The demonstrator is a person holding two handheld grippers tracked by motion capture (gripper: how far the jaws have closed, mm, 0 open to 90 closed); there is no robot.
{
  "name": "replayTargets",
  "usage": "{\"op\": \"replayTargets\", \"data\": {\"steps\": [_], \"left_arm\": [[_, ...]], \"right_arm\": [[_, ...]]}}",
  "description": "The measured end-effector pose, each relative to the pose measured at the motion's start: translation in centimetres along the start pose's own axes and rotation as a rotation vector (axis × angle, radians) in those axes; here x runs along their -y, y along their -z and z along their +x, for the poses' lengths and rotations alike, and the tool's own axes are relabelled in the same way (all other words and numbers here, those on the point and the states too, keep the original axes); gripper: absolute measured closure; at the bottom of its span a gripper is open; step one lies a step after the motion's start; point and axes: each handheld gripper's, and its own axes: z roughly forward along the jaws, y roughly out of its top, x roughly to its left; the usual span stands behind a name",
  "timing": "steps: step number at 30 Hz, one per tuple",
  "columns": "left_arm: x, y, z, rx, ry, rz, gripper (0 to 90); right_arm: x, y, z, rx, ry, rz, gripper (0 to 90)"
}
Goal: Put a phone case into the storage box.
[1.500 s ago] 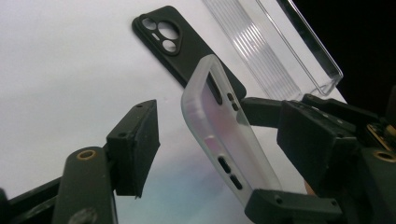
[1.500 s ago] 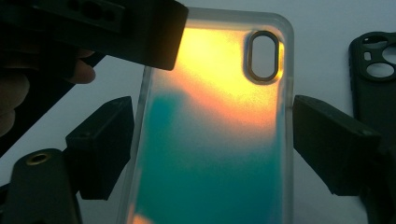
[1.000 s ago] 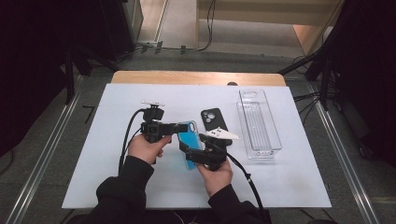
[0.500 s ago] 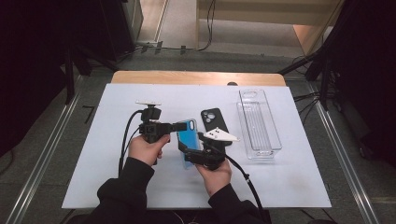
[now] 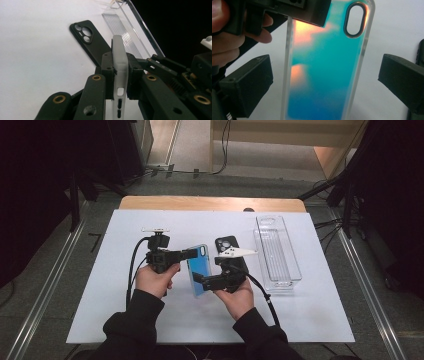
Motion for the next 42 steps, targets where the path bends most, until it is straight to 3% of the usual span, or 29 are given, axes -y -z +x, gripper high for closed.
{"op": "replayTargets", "data": {"steps": [3, 10, 13, 23, 27, 35, 42], "left_arm": [[0.1, 0.2, -0.2, -0.020, -0.040, -0.025, 80.9], [0.6, 0.1, -0.9, -0.068, -0.143, -0.068, 80.9], [0.8, 0.1, -1.2, -0.087, -0.208, -0.092, 80.9], [1.4, 0.2, -1.2, -0.101, -0.279, -0.155, 80.9], [1.8, 0.3, -1.2, -0.110, -0.339, -0.199, 80.9], [2.3, 0.2, -1.7, -0.095, -0.355, -0.241, 80.9], [3.0, -0.2, -2.6, -0.055, -0.360, -0.226, 80.9]], "right_arm": [[-0.5, 0.3, -0.2, 0.004, 0.031, 0.053, 0.0], [-0.7, 1.2, -0.8, -0.021, 0.055, 0.052, 0.0], [-0.8, 1.4, -1.2, -0.039, 0.046, 0.095, 1.0], [-0.5, 1.5, -1.6, -0.046, 0.100, 0.108, 1.0], [-0.4, 1.6, -1.5, -0.043, 0.113, 0.094, 1.0], [-0.4, 1.9, -1.3, -0.018, 0.117, 0.053, 1.0], [-0.5, 1.9, -0.6, 0.010, 0.111, 0.031, 1.0]]}}
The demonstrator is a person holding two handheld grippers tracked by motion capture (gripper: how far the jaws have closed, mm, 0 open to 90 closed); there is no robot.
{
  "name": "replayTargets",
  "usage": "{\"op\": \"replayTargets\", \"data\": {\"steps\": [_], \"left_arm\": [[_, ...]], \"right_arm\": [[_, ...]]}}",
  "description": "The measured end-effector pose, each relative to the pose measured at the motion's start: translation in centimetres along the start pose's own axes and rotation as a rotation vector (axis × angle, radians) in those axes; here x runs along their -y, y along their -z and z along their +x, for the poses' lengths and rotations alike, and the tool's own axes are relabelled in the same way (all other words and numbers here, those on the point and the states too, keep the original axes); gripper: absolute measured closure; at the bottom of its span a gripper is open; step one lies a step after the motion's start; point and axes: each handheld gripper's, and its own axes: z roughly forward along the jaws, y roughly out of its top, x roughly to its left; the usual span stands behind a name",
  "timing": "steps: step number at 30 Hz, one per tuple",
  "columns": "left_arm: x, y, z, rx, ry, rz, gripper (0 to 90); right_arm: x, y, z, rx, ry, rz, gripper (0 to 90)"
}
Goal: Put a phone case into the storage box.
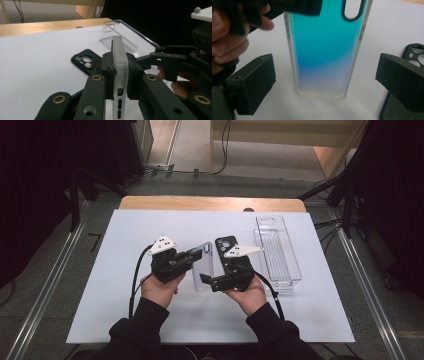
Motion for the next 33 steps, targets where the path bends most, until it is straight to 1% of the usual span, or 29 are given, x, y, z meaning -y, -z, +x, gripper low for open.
{"op": "replayTargets", "data": {"steps": [3, 4, 5, 10, 14, 18, 20, 21, 22, 26, 27, 29, 32, 33], "left_arm": [[0.2, -0.1, -0.5, 0.009, -0.014, 0.006, 80.9], [0.2, -0.2, -0.6, 0.012, -0.011, 0.011, 80.9], [0.2, -0.3, -0.6, 0.020, -0.003, 0.015, 80.9], [0.3, -0.4, -0.9, 0.044, 0.029, 0.015, 80.9], [0.4, -0.4, -1.3, 0.052, 0.033, 0.012, 80.8], [0.5, -0.5, -1.9, 0.063, 0.030, 0.022, 80.8], [0.6, -0.6, -2.2, 0.071, 0.024, 0.028, 80.8], [0.7, -0.7, -2.3, 0.072, 0.027, 0.028, 80.8], [0.7, -0.7, -2.3, 0.073, 0.027, 0.028, 80.8], [0.8, -0.8, -2.4, 0.074, 0.033, 0.030, 80.7], [0.8, -0.8, -2.4, 0.077, 0.032, 0.034, 80.6], [0.8, -0.8, -2.3, 0.078, 0.035, 0.035, 80.5], [0.8, -0.7, -2.4, 0.084, 0.038, 0.026, 80.1], [0.7, -0.6, -2.4, 0.084, 0.044, 0.020, 75.6]], "right_arm": [[-0.1, 0.0, 0.3, 0.013, 0.002, -0.001, 1.0], [-0.1, 0.0, 0.3, 0.013, 0.002, -0.001, 1.0], [-0.2, 0.0, 0.4, 0.032, -0.002, -0.003, 1.0], [-0.2, 0.1, 0.5, 0.037, -0.008, -0.010, 1.0], [-0.3, 0.0, 0.6, 0.045, -0.008, -0.012, 1.0], [-0.2, -0.2, 0.7, 0.052, -0.007, -0.009, 1.0], [-0.2, -0.2, 0.8, 0.050, -0.006, -0.006, 3.5], [-0.2, -0.1, 0.9, 0.056, -0.009, -0.010, 6.5], [0.0, 0.0, 1.1, 0.078, 0.000, -0.027, 12.6], [0.0, 0.1, 1.0, 0.073, -0.004, -0.026, 13.8], [0.0, 0.1, 1.0, 0.079, -0.004, -0.021, 14.2], [0.0, 0.1, 1.0, 0.077, -0.006, -0.019, 14.3], [0.0, 0.2, 1.1, 0.078, -0.007, -0.020, 14.6], [0.0, 0.2, 1.1, 0.083, -0.003, -0.021, 14.6]]}}
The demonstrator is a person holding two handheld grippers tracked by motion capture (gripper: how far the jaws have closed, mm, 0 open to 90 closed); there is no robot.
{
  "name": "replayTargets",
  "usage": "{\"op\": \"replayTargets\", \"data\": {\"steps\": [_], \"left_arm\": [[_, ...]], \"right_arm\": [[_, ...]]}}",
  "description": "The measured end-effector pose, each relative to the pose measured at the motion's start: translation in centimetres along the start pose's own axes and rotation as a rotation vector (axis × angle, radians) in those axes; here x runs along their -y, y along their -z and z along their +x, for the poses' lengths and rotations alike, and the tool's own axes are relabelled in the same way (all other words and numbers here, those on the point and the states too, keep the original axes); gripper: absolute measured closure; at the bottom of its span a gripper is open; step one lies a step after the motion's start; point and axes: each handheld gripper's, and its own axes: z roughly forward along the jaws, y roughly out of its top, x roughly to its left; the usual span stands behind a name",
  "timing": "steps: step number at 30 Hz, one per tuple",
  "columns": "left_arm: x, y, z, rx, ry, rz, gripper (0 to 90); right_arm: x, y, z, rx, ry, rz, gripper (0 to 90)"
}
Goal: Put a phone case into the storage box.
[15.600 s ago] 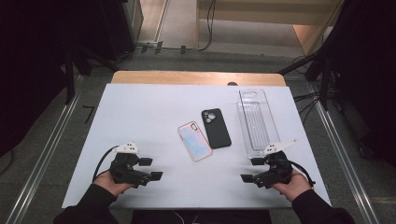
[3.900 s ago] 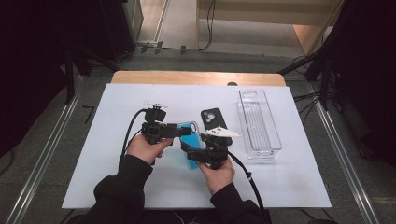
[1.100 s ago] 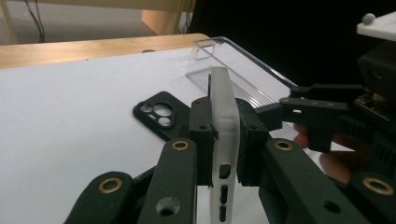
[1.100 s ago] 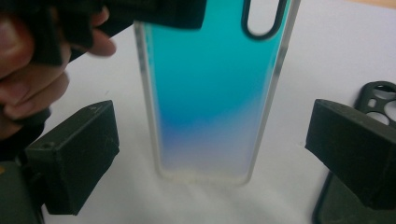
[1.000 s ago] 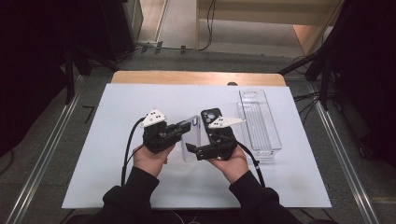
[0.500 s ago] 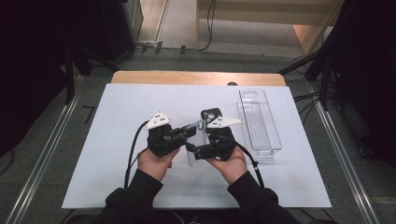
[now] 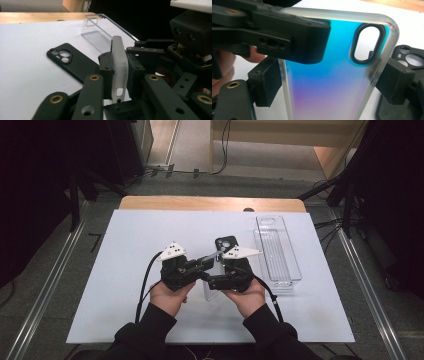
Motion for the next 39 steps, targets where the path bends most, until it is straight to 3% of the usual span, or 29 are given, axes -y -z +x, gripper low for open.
{"op": "replayTargets", "data": {"steps": [11, 16, 27, 35, 39], "left_arm": [[-0.7, 1.3, 0.6, 0.003, 0.015, -0.010, 52.1], [-1.0, 1.9, 0.6, 0.016, 0.013, -0.016, 49.4], [-1.1, 3.0, 1.1, 0.035, 0.014, 0.029, 44.3], [-0.1, 3.5, 2.1, 0.051, 0.002, 0.122, 39.8], [0.5, 3.5, 2.8, 0.080, 0.001, 0.189, 37.5]], "right_arm": [[0.2, -0.2, -0.8, 0.014, -0.009, 0.012, 14.7], [0.1, 0.0, -1.2, 0.024, -0.016, 0.008, 14.7], [-0.2, 0.8, -2.8, 0.047, -0.041, -0.006, 14.7], [-0.5, 1.4, -3.5, 0.048, -0.050, -0.016, 14.7], [-0.6, 1.7, -3.7, 0.037, -0.047, -0.014, 14.7]]}}
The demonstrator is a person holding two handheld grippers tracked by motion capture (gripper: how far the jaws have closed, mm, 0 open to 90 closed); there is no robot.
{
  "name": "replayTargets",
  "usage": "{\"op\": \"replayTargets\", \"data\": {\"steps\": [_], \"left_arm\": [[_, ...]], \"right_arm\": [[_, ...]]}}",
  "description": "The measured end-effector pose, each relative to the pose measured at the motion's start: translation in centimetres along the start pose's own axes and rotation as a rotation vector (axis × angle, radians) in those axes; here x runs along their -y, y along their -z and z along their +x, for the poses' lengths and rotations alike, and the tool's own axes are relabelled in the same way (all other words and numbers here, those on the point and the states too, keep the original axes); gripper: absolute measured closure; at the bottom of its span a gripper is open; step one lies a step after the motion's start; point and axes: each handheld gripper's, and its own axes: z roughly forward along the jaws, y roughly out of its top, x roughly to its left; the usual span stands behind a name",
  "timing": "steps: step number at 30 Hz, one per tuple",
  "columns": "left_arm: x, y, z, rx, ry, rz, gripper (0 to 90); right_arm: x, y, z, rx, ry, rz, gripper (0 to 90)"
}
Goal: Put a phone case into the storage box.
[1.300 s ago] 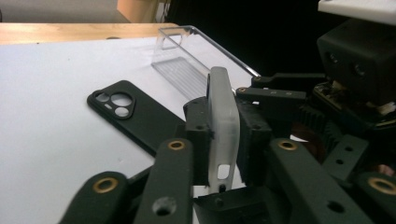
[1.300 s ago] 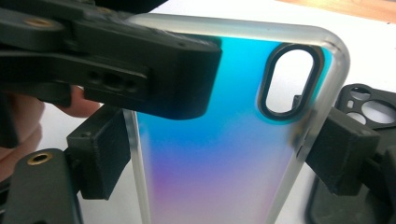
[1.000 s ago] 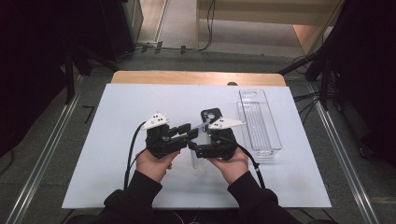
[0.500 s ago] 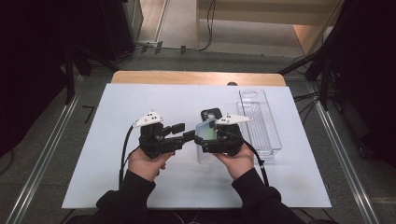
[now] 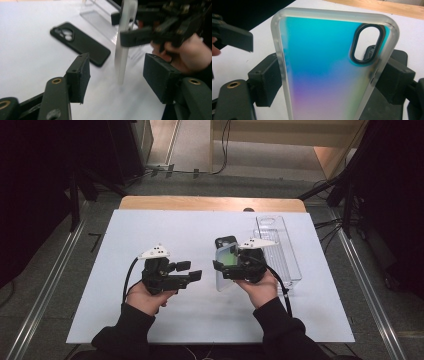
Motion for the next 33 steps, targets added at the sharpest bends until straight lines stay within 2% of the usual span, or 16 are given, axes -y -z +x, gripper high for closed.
{"op": "replayTargets", "data": {"steps": [1, 5, 8, 11, 14, 16, 18, 21, 24, 26, 29, 33], "left_arm": [[0.2, -0.1, 0.2, 0.004, -0.001, 0.025, 36.1], [0.7, -0.2, 0.7, 0.020, -0.006, 0.056, 36.1], [1.0, -0.3, 1.0, 0.053, -0.016, 0.084, 34.2], [1.3, -0.4, 1.3, 0.070, -0.048, 0.104, 31.2], [1.9, -0.5, 1.6, 0.040, -0.056, 0.126, 31.2], [2.3, -0.6, 2.0, 0.046, -0.050, 0.140, 31.2], [2.8, -0.6, 2.5, 0.058, -0.044, 0.181, 31.2], [3.5, -0.6, 3.0, 0.051, -0.044, 0.212, 31.2], [4.1, -0.3, 3.5, 0.043, -0.075, 0.243, 31.0], [4.4, 0.0, 3.7, 0.020, -0.095, 0.248, 31.1], [4.8, 0.3, 4.1, 0.013, -0.091, 0.260, 31.1], [5.4, 0.8, 4.4, -0.002, -0.104, 0.286, 31.1]], "right_arm": [[-0.1, 0.1, -0.1, -0.006, 0.000, -0.002, 14.7], [-0.2, 0.3, -0.2, -0.016, 0.003, -0.004, 14.7], [-0.3, 0.5, -0.3, -0.028, 0.009, -0.014, 14.7], [-0.3, 0.6, -0.5, -0.041, 0.018, -0.024, 14.7], [-0.5, 0.8, -0.8, -0.055, 0.023, -0.010, 14.7], [-0.6, 0.8, -0.8, -0.058, 0.025, -0.008, 14.7], [-0.7, 1.0, -1.0, -0.072, 0.031, 0.002, 14.7], [-0.9, 1.2, -1.1, -0.085, 0.034, 0.006, 14.7], [-1.1, 1.4, -1.2, -0.094, 0.040, 0.010, 14.7], [-1.2, 1.4, -1.2, -0.098, 0.039, 0.012, 14.6], [-1.3, 1.6, -1.1, -0.104, 0.053, 0.023, 14.6], [-1.5, 1.7, -1.0, -0.116, 0.059, 0.031, 14.7]]}}
